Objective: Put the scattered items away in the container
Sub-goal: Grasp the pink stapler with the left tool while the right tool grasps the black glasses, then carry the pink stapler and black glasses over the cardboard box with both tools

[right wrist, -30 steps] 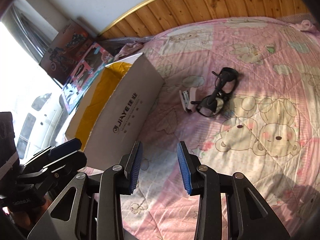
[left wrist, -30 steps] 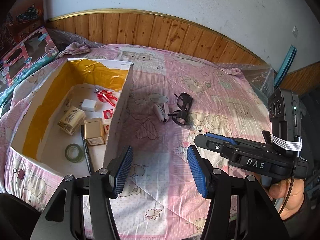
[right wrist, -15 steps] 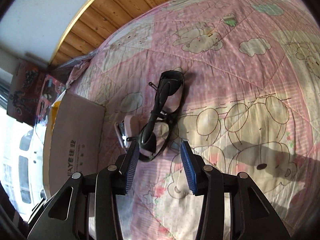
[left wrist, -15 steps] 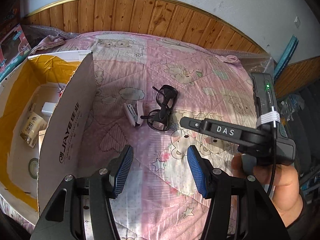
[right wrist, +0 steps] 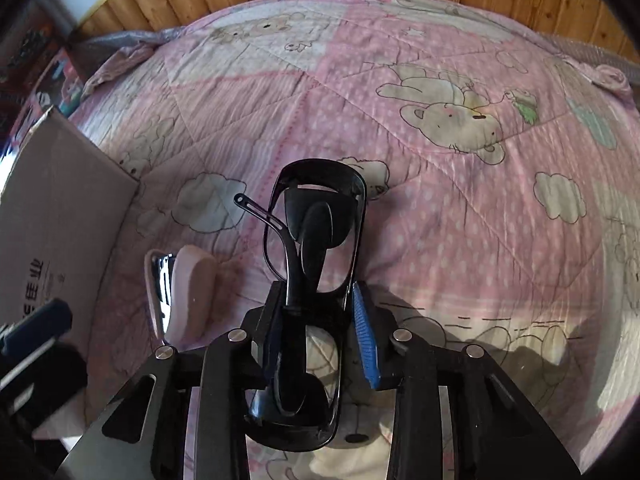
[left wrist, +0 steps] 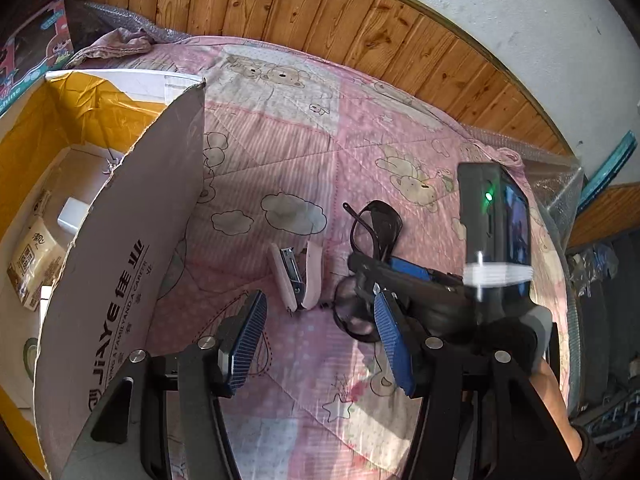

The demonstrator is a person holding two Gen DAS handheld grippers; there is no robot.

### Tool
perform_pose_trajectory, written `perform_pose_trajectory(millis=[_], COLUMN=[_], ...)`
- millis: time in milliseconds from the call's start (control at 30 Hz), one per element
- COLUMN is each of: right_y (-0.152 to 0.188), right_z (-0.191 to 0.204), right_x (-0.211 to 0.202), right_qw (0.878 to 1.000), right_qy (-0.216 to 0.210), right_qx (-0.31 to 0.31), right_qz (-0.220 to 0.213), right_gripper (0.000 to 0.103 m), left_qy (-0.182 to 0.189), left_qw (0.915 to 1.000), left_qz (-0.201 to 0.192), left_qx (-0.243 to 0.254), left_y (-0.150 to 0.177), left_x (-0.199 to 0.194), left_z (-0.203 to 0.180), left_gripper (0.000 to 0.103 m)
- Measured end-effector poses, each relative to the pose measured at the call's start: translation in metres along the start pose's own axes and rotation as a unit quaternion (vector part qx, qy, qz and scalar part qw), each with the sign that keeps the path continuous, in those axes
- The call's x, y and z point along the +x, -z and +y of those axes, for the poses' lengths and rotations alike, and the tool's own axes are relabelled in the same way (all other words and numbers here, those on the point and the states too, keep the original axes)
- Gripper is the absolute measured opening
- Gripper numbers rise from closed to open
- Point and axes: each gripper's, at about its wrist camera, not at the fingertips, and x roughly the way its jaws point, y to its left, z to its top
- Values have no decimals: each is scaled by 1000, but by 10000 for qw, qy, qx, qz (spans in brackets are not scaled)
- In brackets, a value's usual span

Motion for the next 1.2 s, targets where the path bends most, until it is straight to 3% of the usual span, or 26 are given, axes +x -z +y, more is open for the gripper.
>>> perform_pose_trajectory(millis=[133,333,400,467,533,667,933,1200], right_y=[20,62,67,66,67,73,85,102], right_z=[-29,-70,-73,-71,-71,-74,-57,-44], right_x=[-17,-37,-38,-39,-40,-51,-72,-89], right_qw=[9995,9987,9987,9988,9991,9980,9961,9954], right_qy=[235,0,-65,-31,-12,-91,-460,-507], right_qx=[-120,368,490,482,412,612,721,734], right_qz=[183,359,152,93,24,-80,-236,-354], right_gripper=[34,34,36,36,35,34,34,34], left_qy=[-52,-460,-478,-635,-635,-471,-291,-1], left_qw=[9999,9984,9984,9966,9962,9984,9984,9986], left_qz=[57,309,254,27,16,102,72,-97], left_qx=[-71,95,180,516,599,303,488,516], left_y=[-5,0,4,8,8,9,32,46], left_x=[23,72,83,84,81,68,32,-9], left_z=[1,0,1,-2,0,8,-9,-15], left_gripper=[58,58,58,45,42,42,41,41])
